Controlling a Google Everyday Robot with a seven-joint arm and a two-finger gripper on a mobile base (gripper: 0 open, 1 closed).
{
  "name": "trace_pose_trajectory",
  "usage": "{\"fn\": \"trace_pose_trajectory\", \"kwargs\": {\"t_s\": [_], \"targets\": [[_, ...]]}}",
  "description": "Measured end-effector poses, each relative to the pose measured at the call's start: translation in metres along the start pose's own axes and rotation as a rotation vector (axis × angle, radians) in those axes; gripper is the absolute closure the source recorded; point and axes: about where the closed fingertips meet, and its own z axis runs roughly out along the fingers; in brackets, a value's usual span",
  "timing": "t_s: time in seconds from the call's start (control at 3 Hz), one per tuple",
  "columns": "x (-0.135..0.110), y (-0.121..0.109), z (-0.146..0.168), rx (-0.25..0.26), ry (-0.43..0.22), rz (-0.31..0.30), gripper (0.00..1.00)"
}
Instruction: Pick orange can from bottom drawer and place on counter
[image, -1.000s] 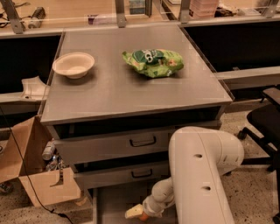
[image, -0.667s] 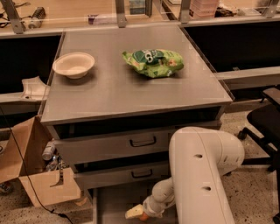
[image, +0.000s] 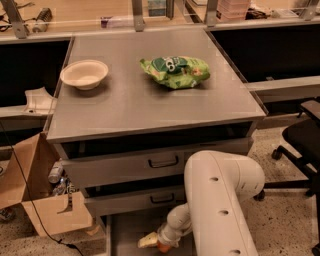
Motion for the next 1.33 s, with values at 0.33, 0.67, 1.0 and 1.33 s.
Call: {"fn": "trace_pose_trajectory", "kwargs": {"t_s": [0.33, 0.67, 1.0, 1.33], "targets": [[-0.016, -0.001, 0.003, 0.014, -0.031, -0.036, 0.0], [-0.026, -0.02, 0.006, 0.034, -0.031, -0.003, 0.0], [-0.018, -0.035, 0.018, 0.043, -0.004, 0.026, 0.0], [-0.018, -0.035, 0.018, 0.043, -0.004, 0.026, 0.0]]}}
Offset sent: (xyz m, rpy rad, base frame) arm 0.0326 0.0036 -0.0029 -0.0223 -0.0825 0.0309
